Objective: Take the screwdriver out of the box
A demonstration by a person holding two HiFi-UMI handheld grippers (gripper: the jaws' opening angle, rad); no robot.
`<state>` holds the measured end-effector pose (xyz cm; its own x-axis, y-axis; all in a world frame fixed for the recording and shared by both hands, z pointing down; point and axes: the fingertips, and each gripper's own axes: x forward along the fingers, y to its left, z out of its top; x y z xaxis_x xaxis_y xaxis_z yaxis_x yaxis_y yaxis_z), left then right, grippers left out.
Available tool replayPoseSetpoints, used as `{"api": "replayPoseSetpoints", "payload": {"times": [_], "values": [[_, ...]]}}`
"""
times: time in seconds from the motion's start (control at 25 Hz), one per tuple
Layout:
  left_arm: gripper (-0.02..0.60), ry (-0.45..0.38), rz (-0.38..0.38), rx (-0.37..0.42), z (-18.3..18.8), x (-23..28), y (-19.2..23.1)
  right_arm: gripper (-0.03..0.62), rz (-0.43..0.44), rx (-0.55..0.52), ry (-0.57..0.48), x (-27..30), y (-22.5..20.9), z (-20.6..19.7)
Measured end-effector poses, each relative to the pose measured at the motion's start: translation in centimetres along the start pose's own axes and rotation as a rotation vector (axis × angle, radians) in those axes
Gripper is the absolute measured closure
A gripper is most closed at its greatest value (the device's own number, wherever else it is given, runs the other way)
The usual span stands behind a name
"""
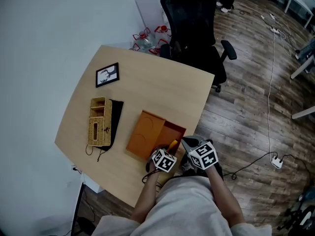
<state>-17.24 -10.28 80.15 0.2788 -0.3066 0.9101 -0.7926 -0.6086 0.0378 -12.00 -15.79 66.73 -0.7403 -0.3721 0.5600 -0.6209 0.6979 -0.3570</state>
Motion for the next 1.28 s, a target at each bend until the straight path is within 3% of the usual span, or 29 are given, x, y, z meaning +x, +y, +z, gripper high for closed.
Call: {"api": "replayPoseSetpoints", "payload": {"times": [0.44, 0.68, 1.28], "values": [[0.434, -0.070, 0.032, -0.080, 1.1, -1.9, 1.2, 0.593, 0.001, 0.005, 0.007, 0.0, -0.1, -0.5], [0.434, -0.086, 0.060, -0.073, 1.6, -3.5, 1.7, 0.594, 0.003, 0.022, 0.006, 0.4, 0.1, -0.7], [0.434, -0.313, 0.092, -0.177, 4.4, -9.4, 2.7, 0.592, 0.004, 0.025, -0.010, -0.3, 0.3, -1.4]]}}
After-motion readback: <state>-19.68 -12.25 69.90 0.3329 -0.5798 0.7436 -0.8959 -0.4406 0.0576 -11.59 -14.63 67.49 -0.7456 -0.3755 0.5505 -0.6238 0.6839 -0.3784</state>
